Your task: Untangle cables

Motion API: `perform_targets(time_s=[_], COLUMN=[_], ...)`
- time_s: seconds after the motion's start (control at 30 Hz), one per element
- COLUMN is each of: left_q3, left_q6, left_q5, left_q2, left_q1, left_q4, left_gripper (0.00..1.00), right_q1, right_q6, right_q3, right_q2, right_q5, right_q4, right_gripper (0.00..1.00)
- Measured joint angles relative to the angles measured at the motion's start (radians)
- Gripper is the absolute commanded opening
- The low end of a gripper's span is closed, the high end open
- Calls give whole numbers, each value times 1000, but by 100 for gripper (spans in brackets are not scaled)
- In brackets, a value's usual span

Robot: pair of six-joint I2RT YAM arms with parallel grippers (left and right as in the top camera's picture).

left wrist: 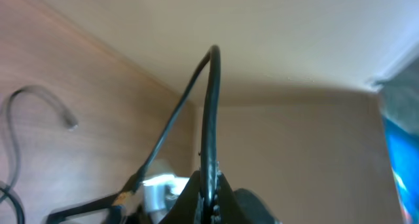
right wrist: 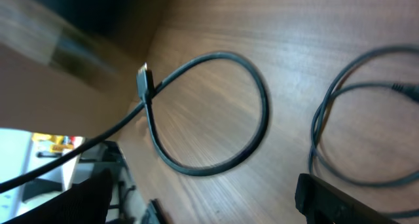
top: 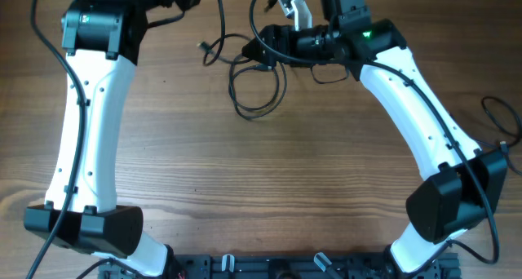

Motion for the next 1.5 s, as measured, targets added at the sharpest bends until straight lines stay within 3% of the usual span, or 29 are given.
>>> perform_targets(time_s=[0.1, 0.27, 0.43, 0.6, 0.77, 0.93, 1.07, 1.23, 1.27, 1.3, 1.33, 1.37, 1.4, 1.43, 1.5], left_q3=[0, 0, 0, 0, 0, 0, 0, 0, 0, 0, 0, 0, 0, 0, 0], left_q6=[-88, -213, -254, -261, -261, -257, -256, -256, -256, -256, -252, -253, -246, -233, -184], left_q5=[-106, -163, -183, -185, -190, -193, -209, -235, -241, -249, -258, -272, -293, -314, -369], left_q2=[0, 1, 1, 1, 1, 1, 1, 1, 1, 1, 1, 1, 1, 1, 1], left_q1=[1, -10, -26, -26, -59, -130, -134, -134, -134, -134, -134, -134, -134, -134, -134], left_q4=[-113, -144, -159, -171, -179, -179, -179, -179, -179, -179, -179, -179, -179, -180, -179], left_gripper=[4, 4, 4, 4, 4, 6, 10, 15, 20, 32, 49, 74, 92, 100, 100], right_q1=[-2, -2, 0, 43, 89, 94, 94, 94, 94, 94, 94, 92, 89, 84, 59], right_q6=[-76, -129, -142, -145, -145, -134, -106, -99, -99, -99, -99, -99, -99, -99, -99], right_q3=[-2, -2, -3, -3, -3, -3, -3, -3, -3, -3, -3, -3, -3, -3, -3], right_q2=[-43, -133, -137, -137, -137, -137, -137, -137, -137, -137, -137, -137, -137, -137, -137], right_q5=[-7, -42, -153, -220, -195, -145, -92, -49, -42, -38, -32, -29, -27, -24, -18], right_q4=[38, 103, 197, 251, 253, 256, 255, 253, 253, 252, 251, 250, 245, 238, 212], right_gripper=[93, 88, 86, 76, 58, 24, 6, 4, 4, 4, 4, 4, 4, 4, 4])
